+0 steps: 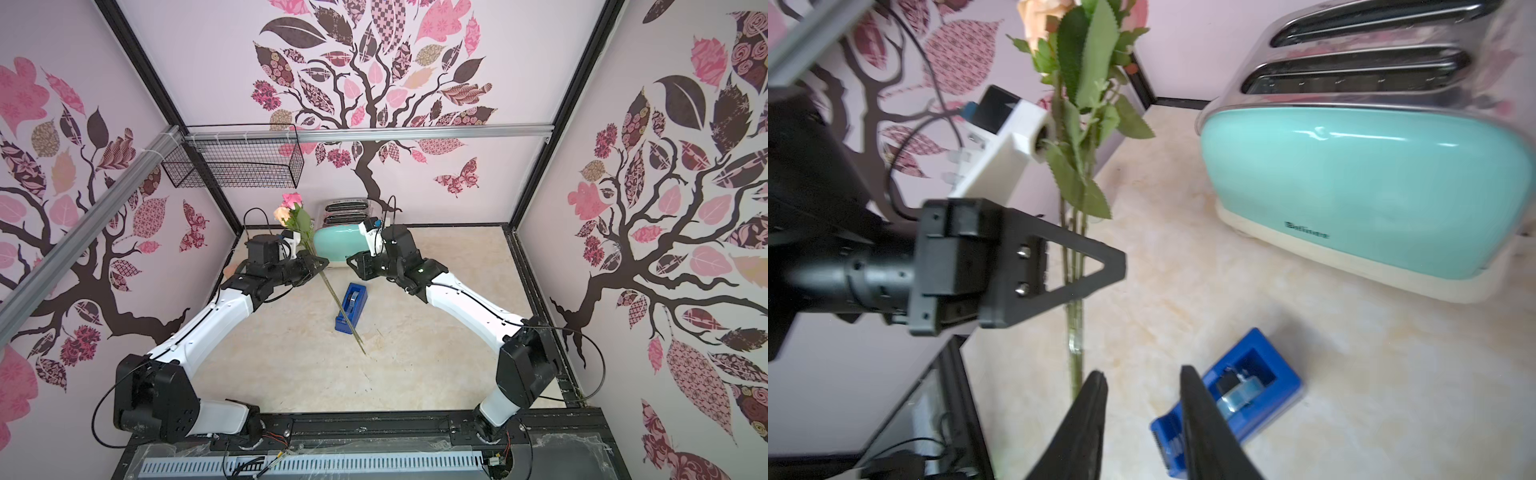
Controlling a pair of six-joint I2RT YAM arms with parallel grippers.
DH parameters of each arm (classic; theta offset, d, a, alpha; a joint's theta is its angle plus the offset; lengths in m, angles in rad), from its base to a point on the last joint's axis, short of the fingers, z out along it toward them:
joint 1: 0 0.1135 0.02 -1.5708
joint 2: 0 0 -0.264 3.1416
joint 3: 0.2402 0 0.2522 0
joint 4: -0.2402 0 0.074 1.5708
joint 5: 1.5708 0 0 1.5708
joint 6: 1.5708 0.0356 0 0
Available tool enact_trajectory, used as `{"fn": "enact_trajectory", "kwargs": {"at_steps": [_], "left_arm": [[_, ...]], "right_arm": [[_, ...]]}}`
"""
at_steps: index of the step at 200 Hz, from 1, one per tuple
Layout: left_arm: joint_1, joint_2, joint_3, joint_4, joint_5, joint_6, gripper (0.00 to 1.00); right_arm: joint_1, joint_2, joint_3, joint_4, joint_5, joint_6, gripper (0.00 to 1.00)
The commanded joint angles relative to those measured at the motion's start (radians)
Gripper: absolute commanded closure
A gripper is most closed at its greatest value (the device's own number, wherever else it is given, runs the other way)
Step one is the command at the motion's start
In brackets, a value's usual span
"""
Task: Wrap bouquets with tape
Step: Tear off the tape using the Tape Cutter, then wrap the tape around the bouquet.
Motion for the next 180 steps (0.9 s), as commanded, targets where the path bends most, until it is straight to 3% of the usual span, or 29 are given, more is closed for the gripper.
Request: {"fn": "enact_trajectory", "kwargs": {"at_steps": [1, 59, 180], "left_arm": [[-0.009, 0.009, 0.051, -0.016, 0.021, 0.057, 1.00], [-0.018, 0.016, 0.052, -0.006, 0.011, 0.048, 1.00], [-0.040, 0.027, 0.043, 0.027, 0.032, 0.030, 1.00]], "right_arm": [[0.009, 0.062, 0.065, 0.007, -0.169, 0.057, 0.71], [0.039, 0.128, 0.103, -0.035, -0.201, 0.074, 0.77], [0.064, 0.190, 0.141, -0.085, -0.179, 0.059, 0.71]]}}
